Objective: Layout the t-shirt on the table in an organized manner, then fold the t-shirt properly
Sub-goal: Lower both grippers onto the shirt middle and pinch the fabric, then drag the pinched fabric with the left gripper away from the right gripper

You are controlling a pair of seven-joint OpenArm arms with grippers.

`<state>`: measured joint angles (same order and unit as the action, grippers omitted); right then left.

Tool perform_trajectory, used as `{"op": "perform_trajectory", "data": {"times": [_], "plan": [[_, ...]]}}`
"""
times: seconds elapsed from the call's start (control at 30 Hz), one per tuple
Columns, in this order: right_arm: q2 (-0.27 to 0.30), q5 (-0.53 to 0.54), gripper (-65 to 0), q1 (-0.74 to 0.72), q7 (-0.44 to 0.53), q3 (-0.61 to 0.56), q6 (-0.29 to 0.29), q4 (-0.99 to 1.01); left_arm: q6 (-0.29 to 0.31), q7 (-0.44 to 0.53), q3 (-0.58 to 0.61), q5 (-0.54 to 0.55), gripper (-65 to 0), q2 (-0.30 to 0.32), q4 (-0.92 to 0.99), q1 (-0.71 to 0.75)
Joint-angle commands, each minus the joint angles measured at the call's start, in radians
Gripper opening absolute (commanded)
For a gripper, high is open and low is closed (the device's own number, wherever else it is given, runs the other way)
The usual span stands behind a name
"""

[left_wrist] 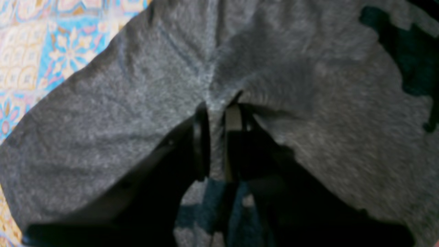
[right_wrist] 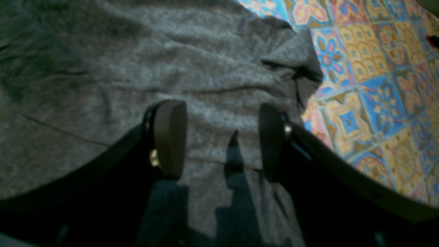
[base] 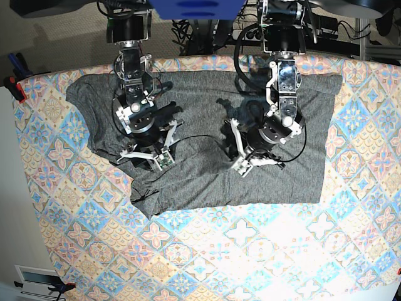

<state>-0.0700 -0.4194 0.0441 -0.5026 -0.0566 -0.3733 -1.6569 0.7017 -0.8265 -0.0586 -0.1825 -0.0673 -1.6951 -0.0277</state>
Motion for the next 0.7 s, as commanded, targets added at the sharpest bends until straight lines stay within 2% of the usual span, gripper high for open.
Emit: {"op": "perform_trajectory", "data": {"times": [0.0,0.13,0.33,0.47,0.67], "plan": [[-0.001,0.001,-33.0,-0.016,0.02,0.001,0.006,-0.021,-0.004,0.016,-0.001,0.013,-58.8,-0.004,-0.02,-0.015],[-0.001,0.001,-33.0,-0.016,0.02,0.001,0.006,-0.018,-0.004,0.017,-0.005,0.011,-59.4,-0.004,-0.015,-0.053],[-0.001,0.001,-33.0,-0.014,0.019,0.001,0.006,-0.016,-0.004,0.014,-0.093,0.01,-59.6,-0.006,-0.012,-0.133],[-0.001,0.001,-33.0,0.006,0.02,0.001,0.006,-0.016,-0.004,-0.04,-0.129,0.011,-59.6,-0.004,-0.013,-0.166],[-0.001,0.001,-33.0,0.006,0.02,0.001,0.006,-0.018,-0.004,-0.052,-0.195,0.021,-59.6,0.063,0.042,-0.214]]}}
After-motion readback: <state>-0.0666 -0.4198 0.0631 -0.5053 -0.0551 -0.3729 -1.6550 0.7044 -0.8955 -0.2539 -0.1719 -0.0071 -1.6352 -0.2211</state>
